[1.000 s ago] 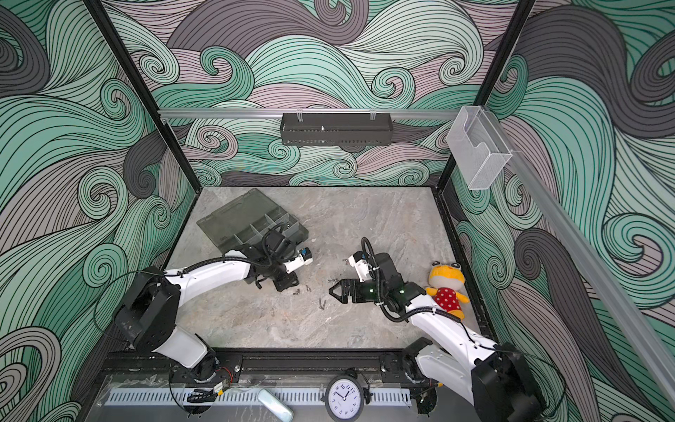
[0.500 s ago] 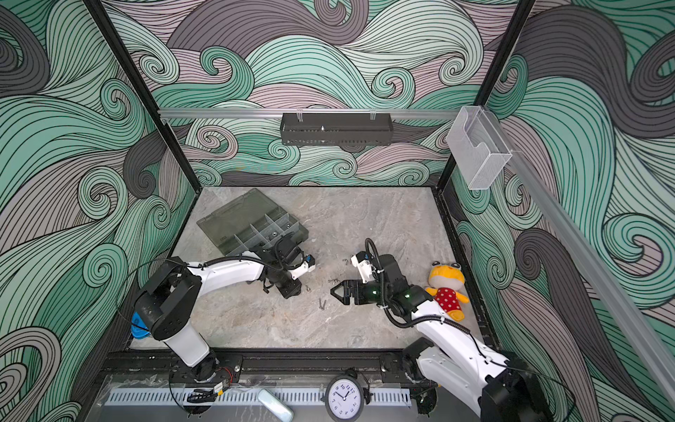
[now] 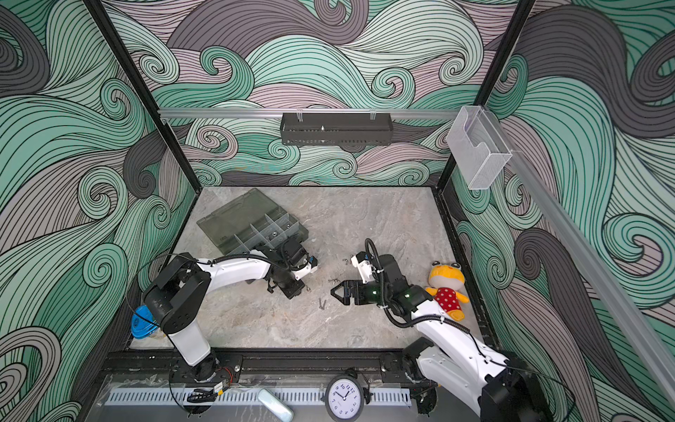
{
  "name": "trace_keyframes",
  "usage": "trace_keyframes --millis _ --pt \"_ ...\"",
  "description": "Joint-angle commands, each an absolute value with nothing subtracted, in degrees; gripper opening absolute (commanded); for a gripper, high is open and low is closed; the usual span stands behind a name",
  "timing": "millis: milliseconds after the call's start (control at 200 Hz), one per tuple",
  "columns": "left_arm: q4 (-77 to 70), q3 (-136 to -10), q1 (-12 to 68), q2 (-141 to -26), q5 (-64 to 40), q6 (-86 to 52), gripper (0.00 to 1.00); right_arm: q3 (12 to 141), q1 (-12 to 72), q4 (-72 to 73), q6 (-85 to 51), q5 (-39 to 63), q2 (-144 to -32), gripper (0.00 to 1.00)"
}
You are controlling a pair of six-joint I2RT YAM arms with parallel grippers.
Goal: Sort the screws and nuts into containers
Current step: Pick up the nut at the center of the table, then place the nut into the container.
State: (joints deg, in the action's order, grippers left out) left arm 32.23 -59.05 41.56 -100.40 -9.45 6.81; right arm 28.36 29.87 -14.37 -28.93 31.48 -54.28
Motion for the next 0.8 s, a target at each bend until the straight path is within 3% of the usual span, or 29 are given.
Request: trace_keyframes --millis 0,275,450,590,796 --pt "34.32 -60.67 41.92 -100.87 -9.49 6.0 0.13 27.93 29.6 -13.93 -28.21 31.09 -54.87 0.99" --pt "34.21 -62.65 41.28 -94.71 -7.31 7.02 0.08 29.16 29.6 -12.85 -28.04 31.32 -56.92 1.0" --pt "32.52 -66.16 36.1 -91.21 -7.38 9.78 0.08 30.95 29.56 -11.52 -28.58 31.68 -58.89 1.0" --pt "29.73 -70.31 30.96 -93.11 -7.31 11.26 0.07 35.36 29.36 -4.92 -33.24 36.41 -62.44 1.0" --pt "25.74 -79.19 25.41 -100.79 -4.15 11.65 0.07 45.98 29.31 -7.39 -29.46 36.66 -69.97 1.0"
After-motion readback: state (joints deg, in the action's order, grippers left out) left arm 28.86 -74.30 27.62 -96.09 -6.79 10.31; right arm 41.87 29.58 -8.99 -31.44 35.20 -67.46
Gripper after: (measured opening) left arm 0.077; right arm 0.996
